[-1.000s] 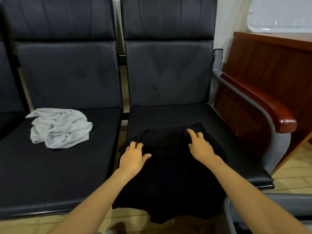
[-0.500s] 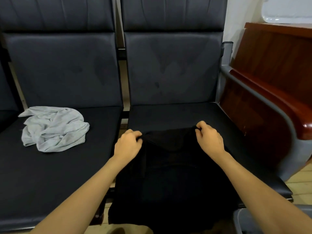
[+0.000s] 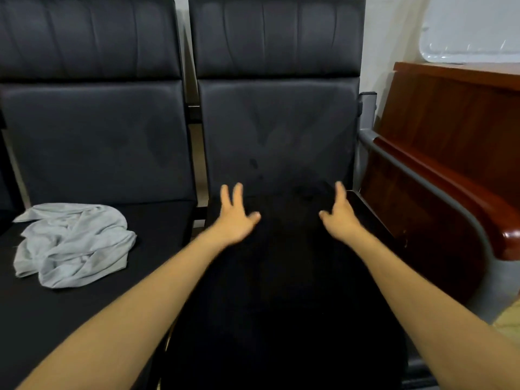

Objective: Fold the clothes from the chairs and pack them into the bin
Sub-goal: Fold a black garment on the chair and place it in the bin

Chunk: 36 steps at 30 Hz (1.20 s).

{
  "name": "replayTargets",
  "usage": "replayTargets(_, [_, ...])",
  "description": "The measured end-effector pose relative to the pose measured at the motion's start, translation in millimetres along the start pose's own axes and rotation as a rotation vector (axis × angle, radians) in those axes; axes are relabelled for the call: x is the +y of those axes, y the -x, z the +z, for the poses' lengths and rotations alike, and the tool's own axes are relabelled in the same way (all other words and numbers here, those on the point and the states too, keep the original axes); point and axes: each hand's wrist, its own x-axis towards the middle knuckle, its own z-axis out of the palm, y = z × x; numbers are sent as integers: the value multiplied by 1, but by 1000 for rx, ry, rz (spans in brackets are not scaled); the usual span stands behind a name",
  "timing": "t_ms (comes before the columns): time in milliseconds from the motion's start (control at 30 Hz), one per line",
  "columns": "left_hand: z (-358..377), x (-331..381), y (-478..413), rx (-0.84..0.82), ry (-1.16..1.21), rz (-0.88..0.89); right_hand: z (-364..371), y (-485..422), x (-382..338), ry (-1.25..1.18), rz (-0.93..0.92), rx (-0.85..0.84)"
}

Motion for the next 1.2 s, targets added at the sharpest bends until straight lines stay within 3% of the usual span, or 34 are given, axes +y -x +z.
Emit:
replayTargets(67, [35,-11,28,-47,-331,188,26,15,14,288,-122,-62])
replayTargets(133, [61,-28,53,-159,-506,184,45,36,27,416,-121,-155])
replayTargets(233, [77,-45,78,-267,-560,56,56,65,43,566,13,-268])
replayTargets(333, [78,-40,85,-194,-557,119,44,71,44,701,73,-157])
replayTargets(400, [75,-38,80,-81,-415,172,40,69,41,677,120,-74])
replayTargets(467, [71,-42,69,-32,-354,155,43,68,41,613,186,-93])
replayTargets(633, [58,-69,25,-73,-509,-116,54,54,52,700,213,-175])
replayTargets(733, [45,-72,7,44,-430,-333,53,44,53,722,227,-158])
replayTargets(833, [56,-58,22,208,-519,-153,54,39,55,731,238,-139])
replayTargets(900, [75,-46,44,115,-535,-13,56,38,56,729,238,-118])
replayTargets(1000, [95,-40,63,-79,-539,-65,56,39,56,729,228,-108])
replayTargets(1200, [83,-53,22,-163,-551,2,54,22,61,728,191,-108])
